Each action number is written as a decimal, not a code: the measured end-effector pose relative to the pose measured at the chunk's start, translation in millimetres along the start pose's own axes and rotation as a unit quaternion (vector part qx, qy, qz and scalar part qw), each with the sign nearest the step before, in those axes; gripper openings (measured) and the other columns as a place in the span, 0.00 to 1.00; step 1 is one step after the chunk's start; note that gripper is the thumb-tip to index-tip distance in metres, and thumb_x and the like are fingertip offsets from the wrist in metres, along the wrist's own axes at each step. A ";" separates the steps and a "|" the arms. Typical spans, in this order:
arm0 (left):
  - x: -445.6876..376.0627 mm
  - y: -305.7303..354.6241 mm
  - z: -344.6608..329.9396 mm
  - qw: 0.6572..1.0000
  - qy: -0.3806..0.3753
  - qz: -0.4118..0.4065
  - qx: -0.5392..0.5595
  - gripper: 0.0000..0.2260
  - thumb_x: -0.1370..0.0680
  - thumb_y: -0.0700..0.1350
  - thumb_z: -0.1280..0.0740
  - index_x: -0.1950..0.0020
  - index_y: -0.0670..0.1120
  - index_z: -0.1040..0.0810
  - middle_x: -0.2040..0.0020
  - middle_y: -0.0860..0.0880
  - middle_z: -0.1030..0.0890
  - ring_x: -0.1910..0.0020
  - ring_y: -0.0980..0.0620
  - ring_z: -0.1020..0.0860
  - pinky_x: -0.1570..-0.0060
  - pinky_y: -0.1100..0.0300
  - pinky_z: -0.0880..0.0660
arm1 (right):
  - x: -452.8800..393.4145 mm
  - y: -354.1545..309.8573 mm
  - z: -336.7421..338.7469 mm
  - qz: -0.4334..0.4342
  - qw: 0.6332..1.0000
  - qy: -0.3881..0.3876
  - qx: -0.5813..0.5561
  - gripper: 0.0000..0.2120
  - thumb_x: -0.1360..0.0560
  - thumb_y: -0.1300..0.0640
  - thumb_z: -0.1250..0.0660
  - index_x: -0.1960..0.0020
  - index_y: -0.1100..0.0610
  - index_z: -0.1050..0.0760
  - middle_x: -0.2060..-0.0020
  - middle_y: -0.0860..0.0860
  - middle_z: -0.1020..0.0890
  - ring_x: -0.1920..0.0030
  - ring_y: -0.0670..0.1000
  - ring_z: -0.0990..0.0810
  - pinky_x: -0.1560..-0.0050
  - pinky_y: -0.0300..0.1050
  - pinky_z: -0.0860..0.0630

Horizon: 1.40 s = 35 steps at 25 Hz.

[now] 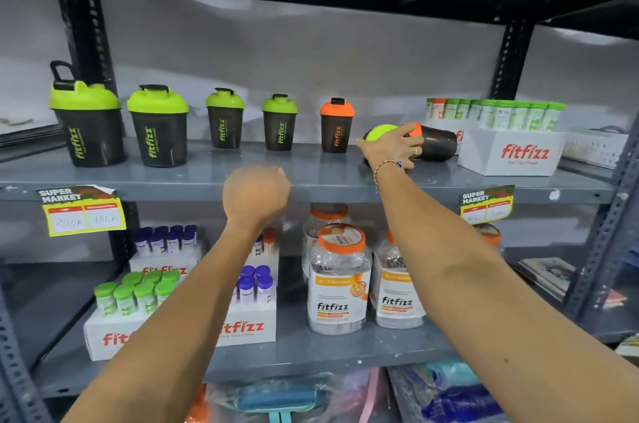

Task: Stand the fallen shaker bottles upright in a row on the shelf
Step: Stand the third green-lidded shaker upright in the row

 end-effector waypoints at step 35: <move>-24.0 -63.9 9.1 0.914 -0.326 0.039 0.239 0.33 0.24 0.62 0.38 0.25 0.44 0.39 0.30 0.42 0.28 0.32 0.44 0.29 0.36 0.49 0.30 | 105.4 -134.8 13.6 0.348 0.826 -0.430 -0.104 0.30 0.35 0.66 0.29 0.36 0.46 0.26 0.40 0.48 0.28 0.39 0.51 0.31 0.46 0.40 0.31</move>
Point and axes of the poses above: each hand's wrist, its own x-axis away from the middle knuckle, its own z-axis out of the back of the hand, y = z × x, the point moved 5 cm from there along -x, towards the middle knuckle
